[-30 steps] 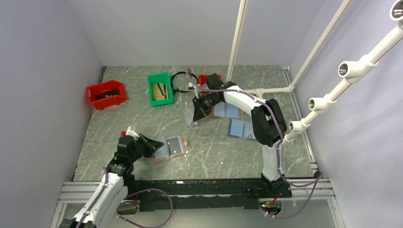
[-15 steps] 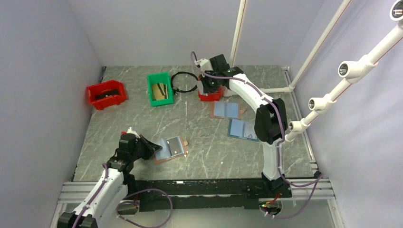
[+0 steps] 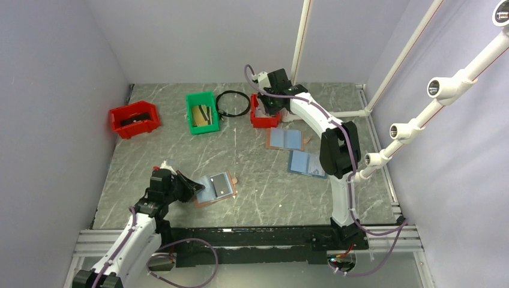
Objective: Take the credit cards out of the card holder
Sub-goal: Place the credit card in the storage box.
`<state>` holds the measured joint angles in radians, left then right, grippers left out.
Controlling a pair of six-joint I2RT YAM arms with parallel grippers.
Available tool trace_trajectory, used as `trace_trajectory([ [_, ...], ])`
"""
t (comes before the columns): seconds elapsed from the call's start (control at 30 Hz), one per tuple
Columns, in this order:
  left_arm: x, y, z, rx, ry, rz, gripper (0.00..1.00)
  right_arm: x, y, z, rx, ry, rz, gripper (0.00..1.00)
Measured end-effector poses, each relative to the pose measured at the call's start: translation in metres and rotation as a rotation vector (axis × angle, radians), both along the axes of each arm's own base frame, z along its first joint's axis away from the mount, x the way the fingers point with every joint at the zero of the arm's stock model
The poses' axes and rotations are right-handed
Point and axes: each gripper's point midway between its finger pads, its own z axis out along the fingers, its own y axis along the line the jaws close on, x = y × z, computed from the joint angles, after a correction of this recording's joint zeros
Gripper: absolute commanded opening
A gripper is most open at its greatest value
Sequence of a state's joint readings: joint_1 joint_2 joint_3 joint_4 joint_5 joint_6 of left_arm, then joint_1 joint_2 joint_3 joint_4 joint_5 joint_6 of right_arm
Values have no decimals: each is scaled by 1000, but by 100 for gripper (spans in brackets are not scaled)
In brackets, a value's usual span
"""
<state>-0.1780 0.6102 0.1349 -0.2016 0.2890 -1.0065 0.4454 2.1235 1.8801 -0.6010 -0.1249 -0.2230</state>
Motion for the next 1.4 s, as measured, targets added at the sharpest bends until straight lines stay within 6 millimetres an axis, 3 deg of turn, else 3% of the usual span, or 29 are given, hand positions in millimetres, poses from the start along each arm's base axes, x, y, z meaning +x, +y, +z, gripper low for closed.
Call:
trace_trajectory([
  [0.33,0,0,1,-1,-4,0,0,5,0,-12,-9,7,-13,5],
  [1.4,0,0,2,-2,-7,-1,0,6,1,-13,-3,9,-20,9],
])
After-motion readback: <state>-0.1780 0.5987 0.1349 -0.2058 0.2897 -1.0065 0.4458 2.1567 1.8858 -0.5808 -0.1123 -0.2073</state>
